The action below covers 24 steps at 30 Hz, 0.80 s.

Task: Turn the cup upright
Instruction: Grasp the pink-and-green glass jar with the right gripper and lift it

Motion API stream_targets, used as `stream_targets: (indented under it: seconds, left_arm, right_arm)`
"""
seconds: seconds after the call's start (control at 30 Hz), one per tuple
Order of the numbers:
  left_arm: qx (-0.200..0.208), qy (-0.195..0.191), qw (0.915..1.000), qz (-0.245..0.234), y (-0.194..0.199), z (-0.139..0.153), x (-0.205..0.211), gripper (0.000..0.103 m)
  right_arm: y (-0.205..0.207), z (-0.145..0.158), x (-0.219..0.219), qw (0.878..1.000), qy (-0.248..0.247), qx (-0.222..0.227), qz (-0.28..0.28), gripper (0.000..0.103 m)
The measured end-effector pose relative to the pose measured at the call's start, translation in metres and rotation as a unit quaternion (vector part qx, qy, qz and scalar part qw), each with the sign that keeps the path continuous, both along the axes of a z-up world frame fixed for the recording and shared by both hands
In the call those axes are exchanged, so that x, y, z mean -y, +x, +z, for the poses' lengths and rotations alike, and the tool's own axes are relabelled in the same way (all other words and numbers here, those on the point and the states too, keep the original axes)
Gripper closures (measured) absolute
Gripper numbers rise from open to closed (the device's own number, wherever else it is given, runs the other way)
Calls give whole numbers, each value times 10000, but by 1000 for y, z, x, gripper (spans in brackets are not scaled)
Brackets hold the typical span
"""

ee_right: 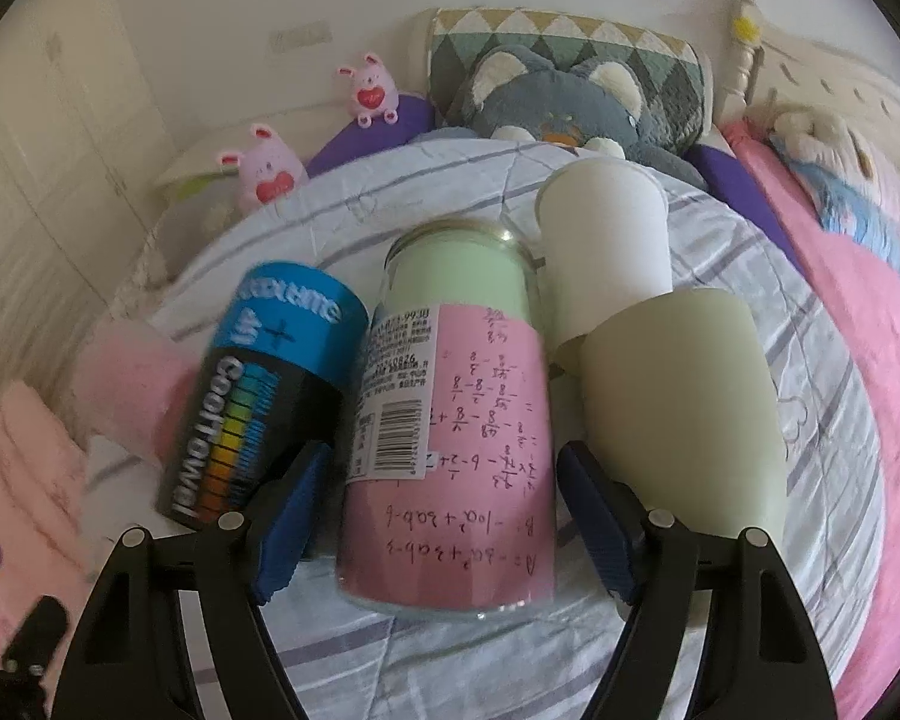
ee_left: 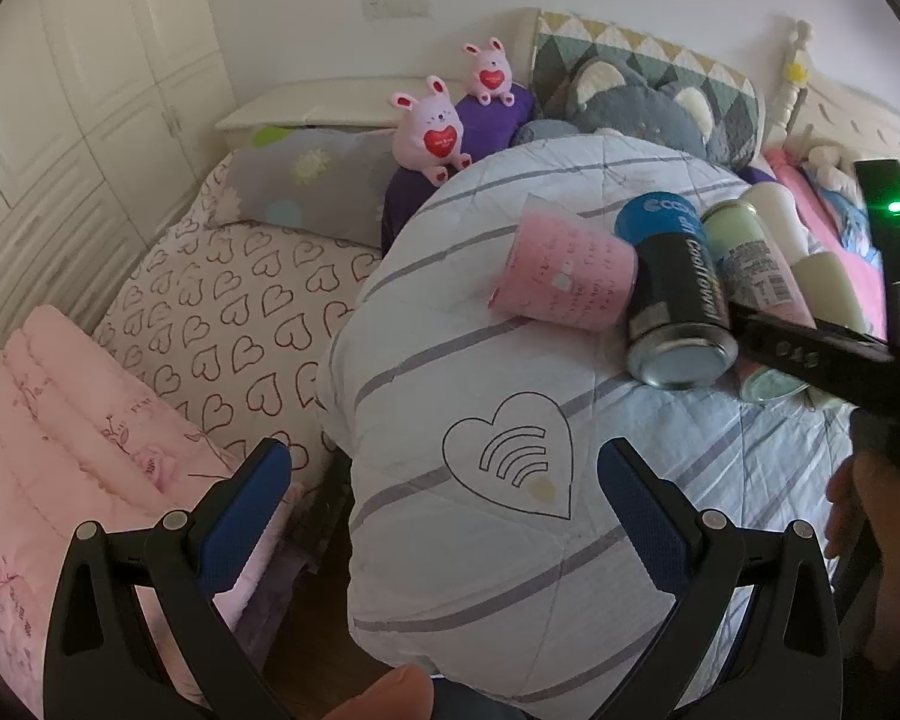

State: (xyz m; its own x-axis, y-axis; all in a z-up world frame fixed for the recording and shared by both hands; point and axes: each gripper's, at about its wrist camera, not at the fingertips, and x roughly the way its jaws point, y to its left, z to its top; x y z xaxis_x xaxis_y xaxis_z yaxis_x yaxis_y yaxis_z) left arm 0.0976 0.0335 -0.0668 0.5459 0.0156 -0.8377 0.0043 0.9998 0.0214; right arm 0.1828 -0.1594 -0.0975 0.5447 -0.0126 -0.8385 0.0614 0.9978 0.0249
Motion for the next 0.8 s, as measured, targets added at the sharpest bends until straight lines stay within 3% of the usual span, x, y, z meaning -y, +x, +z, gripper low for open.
stream_targets:
  seconds: [0.27,0.8]
  left_arm:
    - [29,15,10000,-14,-4,2,1,0]
    - [276,153,9995,-60,-38,26,9,0]
  right_arm:
    - [2,-6,-5,9989,-365,-60,272,32]
    - [-48,25,13,9947,861,299,474,32]
